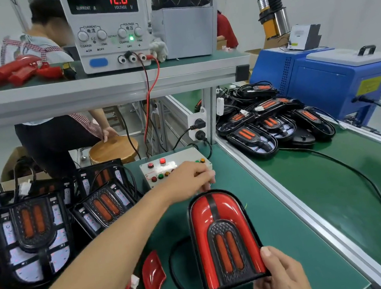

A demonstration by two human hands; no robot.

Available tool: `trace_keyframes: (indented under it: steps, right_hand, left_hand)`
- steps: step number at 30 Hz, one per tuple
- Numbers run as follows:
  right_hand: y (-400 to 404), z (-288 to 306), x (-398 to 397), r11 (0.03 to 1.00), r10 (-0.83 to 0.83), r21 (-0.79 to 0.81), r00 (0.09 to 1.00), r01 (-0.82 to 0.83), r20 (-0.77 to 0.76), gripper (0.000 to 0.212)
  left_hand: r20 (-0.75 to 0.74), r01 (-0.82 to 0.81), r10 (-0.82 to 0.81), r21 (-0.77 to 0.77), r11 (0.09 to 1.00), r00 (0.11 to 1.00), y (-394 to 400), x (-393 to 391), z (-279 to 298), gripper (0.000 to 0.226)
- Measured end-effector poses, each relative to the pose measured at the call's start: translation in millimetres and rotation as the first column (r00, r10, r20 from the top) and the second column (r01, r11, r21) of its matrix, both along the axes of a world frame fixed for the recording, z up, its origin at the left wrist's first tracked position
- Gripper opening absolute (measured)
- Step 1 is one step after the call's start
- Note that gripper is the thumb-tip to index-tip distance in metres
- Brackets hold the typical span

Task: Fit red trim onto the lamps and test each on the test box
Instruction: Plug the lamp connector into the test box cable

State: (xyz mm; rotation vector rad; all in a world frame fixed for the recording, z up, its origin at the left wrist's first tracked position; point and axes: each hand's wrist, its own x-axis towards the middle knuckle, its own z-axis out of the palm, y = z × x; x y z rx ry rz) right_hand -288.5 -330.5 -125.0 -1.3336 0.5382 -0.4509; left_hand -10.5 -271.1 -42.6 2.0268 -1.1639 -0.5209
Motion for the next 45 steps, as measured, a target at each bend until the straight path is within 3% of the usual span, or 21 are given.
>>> trace_keyframes:
  steps: [3,7,10,12,14,18,22,25,26,28,29,31,32,39,45]
  right_hand:
    - [5.1,7.6,-3.0,0.997,0.056,-0.041,0.996,-0.059,-0.072,0.03]
    - [3.6,17.5,-7.9,0.992,0.113,-0.037,0.977,-0.122,-0.18,0.024]
    - [-5.6,22.4,-11.1,0.984,0.133,-0.081,0.959,-0.158,-0.251,0.033]
    - [-11.5,27.0,-10.8,0.963,0.176,-0.151,0.943,-0.225,-0.282,0.047]
    - [-16.8,30.7,-9.5,0.951,0.201,-0.166,0.93,-0.26,-0.307,0.049]
    - [-24.4,24.8,-5.8,0.93,0.255,-0.168,0.903,-0.327,-0.346,0.043]
    - [-30.3,22.0,-7.0,0.898,0.242,-0.244,0.874,-0.366,-0.421,0.054]
    - [-34.7,20.7,-6.5,0.839,-0.003,-0.499,0.916,-0.215,-0.401,0.069]
    - [-38.0,19.9,-4.0,0.807,-0.13,-0.585,0.94,-0.084,-0.315,0.062]
    - [-44.2,18.2,4.7,0.753,-0.238,-0.656,0.949,0.045,-0.207,0.023]
    - [-45.1,20.4,11.7,0.757,-0.209,-0.653,0.948,0.001,-0.241,0.006]
    - [-46.0,20.4,21.2,0.771,-0.086,-0.621,0.945,-0.138,-0.316,0.003]
    - [-46.4,18.8,23.7,0.772,-0.036,-0.611,0.947,-0.176,-0.318,0.013]
    - [-44.3,11.6,24.8,0.793,0.049,-0.582,0.97,-0.182,-0.237,0.04]
    - [-44.0,9.8,24.6,0.805,0.103,-0.551,0.967,-0.219,-0.233,0.038]
  left_hand:
    - [-0.113,0.047,-0.048,-0.015,0.999,0.992,12.5,2.9,7.4,0.018]
    - [0.002,0.113,-0.114,0.081,0.99,0.993,16.8,-6.0,5.2,0.006]
    - [0.129,0.175,-0.202,0.195,0.965,0.971,14.4,-23.0,4.6,0.012]
    - [0.38,0.202,-0.297,0.271,0.941,0.876,8.1,-37.2,4.0,0.03]
    - [0.528,0.241,-0.385,0.321,0.916,0.757,-1.0,-54.8,5.0,0.043]
    - [0.51,0.289,-0.567,0.524,0.801,0.647,-19.7,-82.2,-0.4,0.04]
    - [0.448,0.252,-0.58,0.6,0.759,0.681,-25.6,-84.2,-4.0,0.031]
    - [0.374,0.293,-0.501,0.488,0.822,0.781,-24.4,-77.8,-2.2,0.027]
    - [0.352,0.299,-0.47,0.443,0.845,0.809,-23.2,-75.8,-0.1,0.028]
    - [0.344,0.3,-0.434,0.378,0.876,0.832,-21.0,-73.4,3.7,0.026]
    - [0.355,0.3,-0.426,0.357,0.885,0.832,-20.1,-73.7,4.7,0.025]
    - [0.372,0.311,-0.425,0.33,0.891,0.825,-17.6,-75.3,7.5,0.024]
    - [0.386,0.322,-0.435,0.325,0.889,0.813,-16.3,-75.5,9.5,0.023]
    - [0.616,0.385,-0.584,0.44,0.811,0.529,-6.5,-77.5,15.9,0.025]
    - [0.724,0.41,-0.596,0.454,0.791,0.348,-5.8,-80.3,15.9,0.027]
